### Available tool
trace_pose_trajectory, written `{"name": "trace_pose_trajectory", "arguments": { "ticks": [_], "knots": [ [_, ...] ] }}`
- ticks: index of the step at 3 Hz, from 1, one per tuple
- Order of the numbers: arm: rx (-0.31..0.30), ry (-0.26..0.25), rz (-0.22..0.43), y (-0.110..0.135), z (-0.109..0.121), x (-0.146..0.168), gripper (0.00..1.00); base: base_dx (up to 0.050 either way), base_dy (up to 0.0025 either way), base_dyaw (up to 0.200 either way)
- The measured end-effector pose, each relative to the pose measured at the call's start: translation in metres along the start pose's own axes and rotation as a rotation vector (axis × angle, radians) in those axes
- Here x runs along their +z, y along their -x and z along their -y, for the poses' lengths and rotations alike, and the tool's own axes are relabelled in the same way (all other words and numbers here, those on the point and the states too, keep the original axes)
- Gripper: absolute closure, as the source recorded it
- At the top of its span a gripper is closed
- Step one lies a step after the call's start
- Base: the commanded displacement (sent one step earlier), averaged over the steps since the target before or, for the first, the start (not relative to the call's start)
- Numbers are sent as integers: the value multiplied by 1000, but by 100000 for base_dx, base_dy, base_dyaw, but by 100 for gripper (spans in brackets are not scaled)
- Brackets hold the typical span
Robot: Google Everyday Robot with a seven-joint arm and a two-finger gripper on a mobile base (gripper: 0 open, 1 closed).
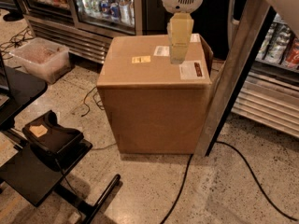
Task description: Close left fridge door
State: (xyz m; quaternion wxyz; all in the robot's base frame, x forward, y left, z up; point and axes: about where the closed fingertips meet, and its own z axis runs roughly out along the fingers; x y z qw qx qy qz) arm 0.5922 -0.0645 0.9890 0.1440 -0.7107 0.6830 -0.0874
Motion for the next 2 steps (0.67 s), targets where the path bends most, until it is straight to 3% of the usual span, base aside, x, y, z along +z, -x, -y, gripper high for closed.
{"name": "trace_pose_trajectory", "arguments": {
  "ticks": [1, 2],
  "knots": [
    [3, -7, 4, 1, 2, 2, 0, 0, 0, 0],
    [23, 54, 8, -4, -4, 34, 0, 0, 0, 0]
  ]
}}
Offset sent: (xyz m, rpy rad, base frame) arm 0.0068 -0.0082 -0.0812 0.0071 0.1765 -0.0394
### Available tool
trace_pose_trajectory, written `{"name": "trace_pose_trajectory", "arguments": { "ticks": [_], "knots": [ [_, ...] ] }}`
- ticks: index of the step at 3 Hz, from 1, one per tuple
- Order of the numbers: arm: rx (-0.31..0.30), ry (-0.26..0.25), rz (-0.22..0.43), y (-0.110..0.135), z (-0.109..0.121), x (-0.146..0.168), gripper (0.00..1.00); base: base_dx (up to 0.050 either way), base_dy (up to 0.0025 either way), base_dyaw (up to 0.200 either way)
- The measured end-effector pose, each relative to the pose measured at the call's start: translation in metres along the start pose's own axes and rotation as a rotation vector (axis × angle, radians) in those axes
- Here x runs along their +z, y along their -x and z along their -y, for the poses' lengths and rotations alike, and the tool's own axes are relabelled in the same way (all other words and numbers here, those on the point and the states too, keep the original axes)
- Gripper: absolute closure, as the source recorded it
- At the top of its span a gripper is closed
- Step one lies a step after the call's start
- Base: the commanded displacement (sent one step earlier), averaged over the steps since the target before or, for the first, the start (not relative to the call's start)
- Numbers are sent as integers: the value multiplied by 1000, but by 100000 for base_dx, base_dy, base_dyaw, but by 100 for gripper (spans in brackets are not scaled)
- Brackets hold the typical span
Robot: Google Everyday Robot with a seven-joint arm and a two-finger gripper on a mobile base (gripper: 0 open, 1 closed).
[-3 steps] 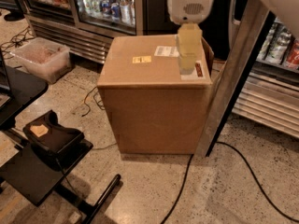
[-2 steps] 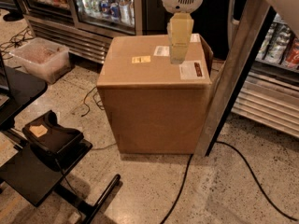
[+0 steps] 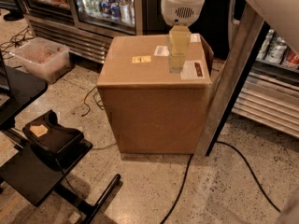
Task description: Close left fridge door
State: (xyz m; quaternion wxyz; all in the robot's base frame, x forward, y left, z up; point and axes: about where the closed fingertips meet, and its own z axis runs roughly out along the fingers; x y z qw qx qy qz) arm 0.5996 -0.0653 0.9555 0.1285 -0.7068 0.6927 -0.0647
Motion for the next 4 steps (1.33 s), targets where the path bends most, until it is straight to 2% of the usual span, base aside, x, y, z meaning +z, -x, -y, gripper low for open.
{"name": "trace_pose_trajectory", "arguments": {
  "ticks": [1, 2, 3, 4],
  "knots": [
    [18, 70, 6, -4, -8, 36, 0, 0, 0, 0],
    [18, 70, 5, -4, -8, 36, 0, 0, 0, 0],
    [29, 49, -99, -5, -6, 43, 0, 0, 0, 0],
    [45, 19, -301, -1, -6, 58, 0, 0, 0, 0]
  ]
}}
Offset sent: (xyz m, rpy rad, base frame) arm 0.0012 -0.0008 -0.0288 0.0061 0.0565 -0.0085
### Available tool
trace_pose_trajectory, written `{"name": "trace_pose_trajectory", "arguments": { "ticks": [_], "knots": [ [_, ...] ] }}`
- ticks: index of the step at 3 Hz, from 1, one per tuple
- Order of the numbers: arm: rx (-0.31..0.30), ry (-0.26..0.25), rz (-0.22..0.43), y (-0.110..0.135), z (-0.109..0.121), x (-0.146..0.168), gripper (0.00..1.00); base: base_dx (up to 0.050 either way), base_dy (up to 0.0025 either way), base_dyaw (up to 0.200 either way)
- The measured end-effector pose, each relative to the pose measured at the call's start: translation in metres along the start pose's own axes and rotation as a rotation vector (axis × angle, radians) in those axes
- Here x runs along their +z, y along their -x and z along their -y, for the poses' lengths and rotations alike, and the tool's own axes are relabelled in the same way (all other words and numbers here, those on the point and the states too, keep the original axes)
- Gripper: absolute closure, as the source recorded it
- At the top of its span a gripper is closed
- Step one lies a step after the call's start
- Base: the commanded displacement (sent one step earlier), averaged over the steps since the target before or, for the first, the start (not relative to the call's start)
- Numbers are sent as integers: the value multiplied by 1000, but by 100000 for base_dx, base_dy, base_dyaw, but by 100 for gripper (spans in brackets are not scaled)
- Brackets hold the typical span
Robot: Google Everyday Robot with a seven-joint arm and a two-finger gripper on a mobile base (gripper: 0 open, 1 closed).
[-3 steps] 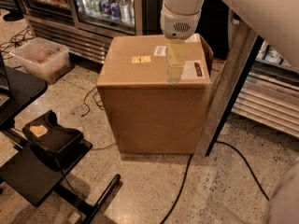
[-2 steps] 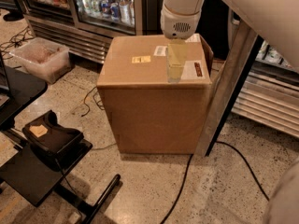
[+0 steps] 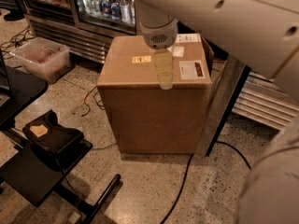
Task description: Close left fridge door
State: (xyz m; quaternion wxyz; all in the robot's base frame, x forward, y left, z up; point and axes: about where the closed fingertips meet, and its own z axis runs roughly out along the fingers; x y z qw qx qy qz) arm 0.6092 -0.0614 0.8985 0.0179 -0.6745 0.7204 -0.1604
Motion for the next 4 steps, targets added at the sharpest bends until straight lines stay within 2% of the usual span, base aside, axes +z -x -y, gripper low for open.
{"name": "trace_pose_trajectory", "arguments": {
  "ticks": [1, 2, 4],
  "knots": [
    [12, -67, -36, -6, 17, 0, 0, 0, 0, 0],
    [12, -67, -36, -6, 17, 0, 0, 0, 0, 0],
    [67, -59, -30, -21, 33, 7, 0, 0, 0, 0]
  ]
}}
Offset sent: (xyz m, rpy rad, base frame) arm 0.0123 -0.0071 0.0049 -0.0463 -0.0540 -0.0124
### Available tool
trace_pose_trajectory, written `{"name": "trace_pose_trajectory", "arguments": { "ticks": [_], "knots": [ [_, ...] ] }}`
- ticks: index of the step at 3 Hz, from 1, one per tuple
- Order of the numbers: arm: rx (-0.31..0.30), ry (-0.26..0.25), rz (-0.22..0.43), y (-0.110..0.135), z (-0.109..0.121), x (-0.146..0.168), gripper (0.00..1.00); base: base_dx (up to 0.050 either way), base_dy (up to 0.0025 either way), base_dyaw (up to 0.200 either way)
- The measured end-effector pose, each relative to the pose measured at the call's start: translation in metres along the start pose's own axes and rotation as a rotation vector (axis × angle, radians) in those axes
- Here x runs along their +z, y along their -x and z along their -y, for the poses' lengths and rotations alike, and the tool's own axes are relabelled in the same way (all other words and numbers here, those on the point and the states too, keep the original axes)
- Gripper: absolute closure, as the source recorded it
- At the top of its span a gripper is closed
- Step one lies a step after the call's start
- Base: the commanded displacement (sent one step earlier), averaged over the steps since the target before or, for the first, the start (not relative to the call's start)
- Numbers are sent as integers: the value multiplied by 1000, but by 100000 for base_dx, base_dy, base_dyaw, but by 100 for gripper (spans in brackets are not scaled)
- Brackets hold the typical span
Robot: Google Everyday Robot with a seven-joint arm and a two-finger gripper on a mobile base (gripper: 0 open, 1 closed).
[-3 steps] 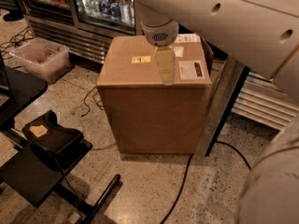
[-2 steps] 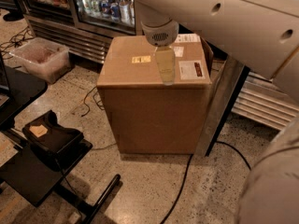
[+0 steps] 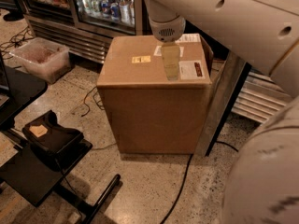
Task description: Close left fridge door
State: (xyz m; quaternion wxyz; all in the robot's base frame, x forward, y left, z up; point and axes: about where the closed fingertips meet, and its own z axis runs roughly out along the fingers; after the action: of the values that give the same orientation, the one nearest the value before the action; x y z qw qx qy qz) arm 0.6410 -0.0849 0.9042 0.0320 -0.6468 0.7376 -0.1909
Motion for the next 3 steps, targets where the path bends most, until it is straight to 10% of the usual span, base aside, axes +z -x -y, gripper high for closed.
{"name": "trace_pose_trajectory", "arguments": {
  "ticks": [1, 3],
  "knots": [
    [73, 6, -2, -19, 16, 5, 0, 2841, 153, 10335],
    [73, 6, -2, -19, 16, 5, 0, 3389, -93, -4980]
  ]
}}
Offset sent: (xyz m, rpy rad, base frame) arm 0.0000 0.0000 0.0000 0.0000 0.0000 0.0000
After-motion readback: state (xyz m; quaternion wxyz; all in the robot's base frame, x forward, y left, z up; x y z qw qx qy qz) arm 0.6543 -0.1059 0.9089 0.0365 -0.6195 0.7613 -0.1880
